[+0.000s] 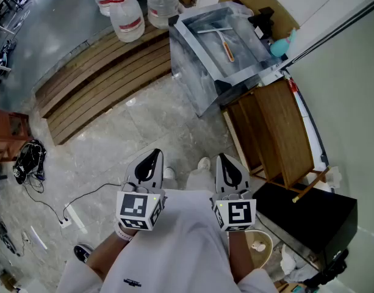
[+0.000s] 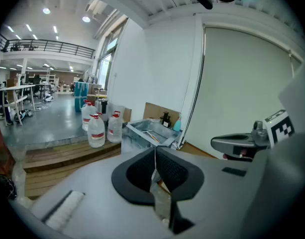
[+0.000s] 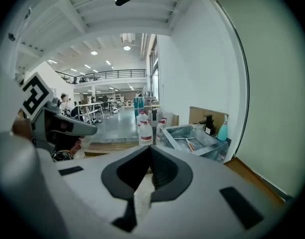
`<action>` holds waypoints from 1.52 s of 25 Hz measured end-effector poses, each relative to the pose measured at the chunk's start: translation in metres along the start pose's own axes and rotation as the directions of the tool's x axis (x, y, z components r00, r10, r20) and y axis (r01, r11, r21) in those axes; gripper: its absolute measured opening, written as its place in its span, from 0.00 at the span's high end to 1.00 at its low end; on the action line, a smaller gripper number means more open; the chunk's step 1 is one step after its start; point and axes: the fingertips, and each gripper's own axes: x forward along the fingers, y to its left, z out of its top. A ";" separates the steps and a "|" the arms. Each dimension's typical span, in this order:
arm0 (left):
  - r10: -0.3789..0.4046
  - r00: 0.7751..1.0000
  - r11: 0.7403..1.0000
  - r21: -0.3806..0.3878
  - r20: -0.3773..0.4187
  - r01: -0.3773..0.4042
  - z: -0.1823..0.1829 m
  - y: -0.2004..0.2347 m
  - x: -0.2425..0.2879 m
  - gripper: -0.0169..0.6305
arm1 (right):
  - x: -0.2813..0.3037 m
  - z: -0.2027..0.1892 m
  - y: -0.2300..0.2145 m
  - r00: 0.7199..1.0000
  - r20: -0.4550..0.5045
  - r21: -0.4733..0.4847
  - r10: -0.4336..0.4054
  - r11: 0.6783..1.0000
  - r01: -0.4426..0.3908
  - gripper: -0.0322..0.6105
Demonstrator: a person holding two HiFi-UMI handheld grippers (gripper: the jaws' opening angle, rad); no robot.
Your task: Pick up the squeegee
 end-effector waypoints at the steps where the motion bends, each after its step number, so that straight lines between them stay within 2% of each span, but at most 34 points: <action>1: 0.000 1.000 1.000 -0.001 0.004 0.000 -0.003 -0.005 -0.004 0.96 | -0.003 -0.001 0.002 1.000 0.006 0.001 0.008 1.000 -0.008 0.94; 7: 0.021 1.000 1.000 -0.021 0.014 -0.021 -0.011 -0.033 -0.018 0.96 | -0.024 0.001 0.009 0.998 0.033 -0.044 0.057 0.997 -0.056 0.94; 10: 0.024 0.999 1.000 -0.015 0.022 -0.024 -0.007 -0.054 -0.018 0.96 | -0.037 0.003 -0.003 0.995 0.064 -0.029 0.078 0.997 -0.076 0.94; 17: 0.039 0.999 0.999 0.027 0.001 -0.039 -0.008 -0.100 0.005 0.96 | -0.069 -0.005 -0.069 0.993 0.114 0.026 0.041 0.999 -0.044 0.94; 26: 0.067 0.998 0.997 0.024 -0.011 -0.067 -0.013 -0.153 0.037 0.96 | -0.081 -0.028 -0.148 0.994 0.101 0.055 0.034 0.998 -0.040 0.94; 31: 0.076 0.997 0.997 0.021 -0.017 -0.076 -0.006 -0.160 0.056 0.96 | -0.067 -0.023 -0.167 0.994 0.103 0.064 0.048 0.996 -0.055 0.94; 38: 0.085 0.996 0.996 0.009 -0.015 -0.085 0.010 -0.135 0.102 0.96 | -0.016 -0.007 -0.175 0.991 0.110 0.059 0.077 0.995 -0.083 0.94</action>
